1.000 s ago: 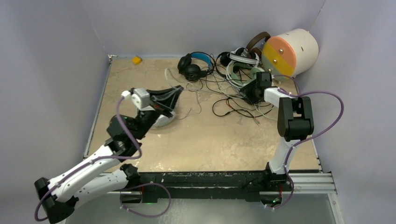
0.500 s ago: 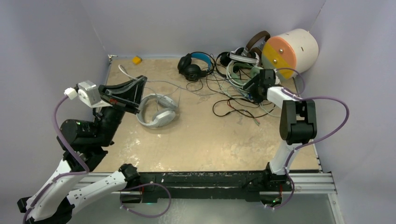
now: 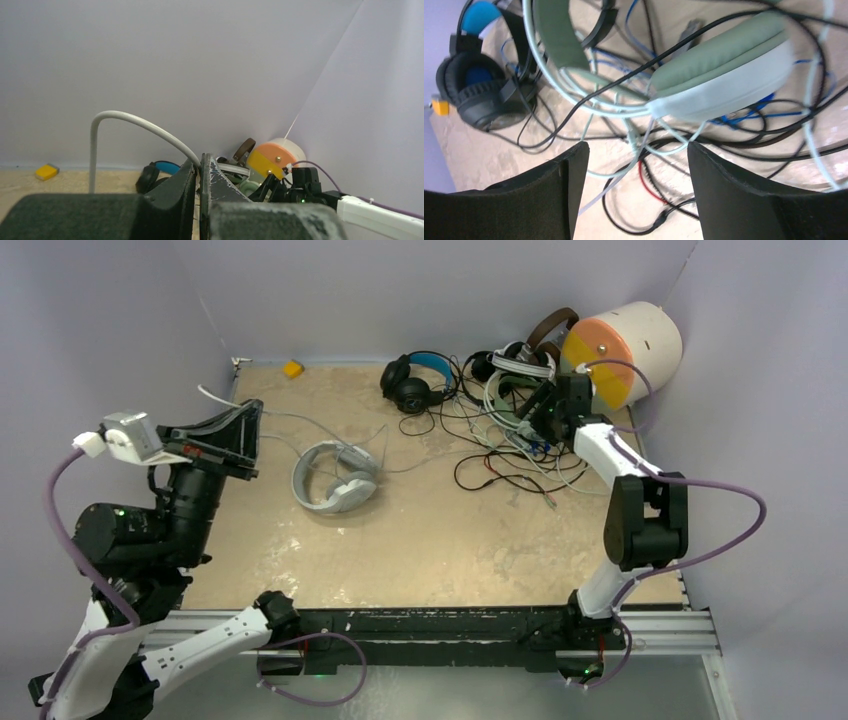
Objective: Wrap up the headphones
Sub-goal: Untie the headphones cable at the center of the board.
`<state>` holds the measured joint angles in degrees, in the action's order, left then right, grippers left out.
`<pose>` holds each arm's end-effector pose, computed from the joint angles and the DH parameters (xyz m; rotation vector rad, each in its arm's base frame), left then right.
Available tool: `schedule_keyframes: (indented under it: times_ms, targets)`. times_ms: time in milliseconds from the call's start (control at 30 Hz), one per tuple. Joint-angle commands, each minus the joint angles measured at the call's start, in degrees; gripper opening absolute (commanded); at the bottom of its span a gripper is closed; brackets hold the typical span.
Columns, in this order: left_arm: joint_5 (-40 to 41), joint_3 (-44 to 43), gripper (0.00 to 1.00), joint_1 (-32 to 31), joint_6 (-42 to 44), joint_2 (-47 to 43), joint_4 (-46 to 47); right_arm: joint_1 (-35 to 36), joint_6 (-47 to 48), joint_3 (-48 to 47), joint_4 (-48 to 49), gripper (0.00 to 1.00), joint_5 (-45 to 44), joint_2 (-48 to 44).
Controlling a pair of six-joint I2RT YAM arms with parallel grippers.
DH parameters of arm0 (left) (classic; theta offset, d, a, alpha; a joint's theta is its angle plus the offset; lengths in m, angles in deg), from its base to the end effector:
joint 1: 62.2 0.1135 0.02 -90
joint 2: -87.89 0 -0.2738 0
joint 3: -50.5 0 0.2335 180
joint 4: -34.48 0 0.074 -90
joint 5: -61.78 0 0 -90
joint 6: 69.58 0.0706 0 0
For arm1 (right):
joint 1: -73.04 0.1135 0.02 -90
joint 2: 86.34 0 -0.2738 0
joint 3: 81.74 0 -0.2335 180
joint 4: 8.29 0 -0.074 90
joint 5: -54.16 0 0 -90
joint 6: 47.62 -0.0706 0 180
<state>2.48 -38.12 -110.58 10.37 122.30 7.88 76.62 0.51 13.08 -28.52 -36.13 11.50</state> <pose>0.0602 -0.0135 0.5201 -0.1076 1.1771 -0.6099 0.4058 0.0250 0.2550 0.7177 2.0583 0.4532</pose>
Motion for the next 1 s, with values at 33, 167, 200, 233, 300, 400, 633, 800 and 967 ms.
schedule_keyframes:
  times_ms: [33, 167, 200, 233, 300, 400, 633, 800, 967]
  targets:
    - [1.2, 2.5, 0.00, 0.1, 1.0, 1.9, -0.3, 5.5, -4.4, 0.0, -1.2, 0.71, 1.4, -1.0]
    - [2.0, 2.6, 0.00, 0.2, 1.9, 0.4, 0.7, 9.2, -7.8, 1.7, 0.9, 0.70, 1.8, 0.3]
    - [2.1, 2.4, 0.00, 0.2, 2.1, 0.0, 0.6, 9.9, -8.4, 1.9, 1.1, 0.70, 1.4, 0.7]
    - [2.2, 2.3, 0.00, 0.2, 2.2, -0.4, 0.4, 10.4, -9.1, 2.1, 1.4, 0.70, 1.4, 1.2]
    - [2.3, 1.8, 0.00, 0.2, 2.3, -0.9, 0.2, 10.8, -10.3, 2.5, 1.4, 0.69, 1.6, 2.2]
    - [2.5, 0.6, 0.00, 0.2, 2.7, -1.2, -0.6, 11.2, -11.6, 4.0, 2.2, 0.67, 1.0, 2.9]
    - [3.2, -0.9, 0.00, 0.2, 3.6, -1.8, -1.8, 12.1, -12.7, 5.7, 3.8, 0.65, 0.9, 4.8]
    - [2.4, -1.5, 0.00, 0.2, 3.4, -2.2, -2.2, 12.8, -13.1, 4.7, 4.2, 0.65, 1.6, 7.2]
    - [2.4, -1.9, 0.00, 0.2, 3.3, -2.6, -2.4, 13.3, -13.8, 3.5, 4.1, 0.64, 0.6, 8.7]
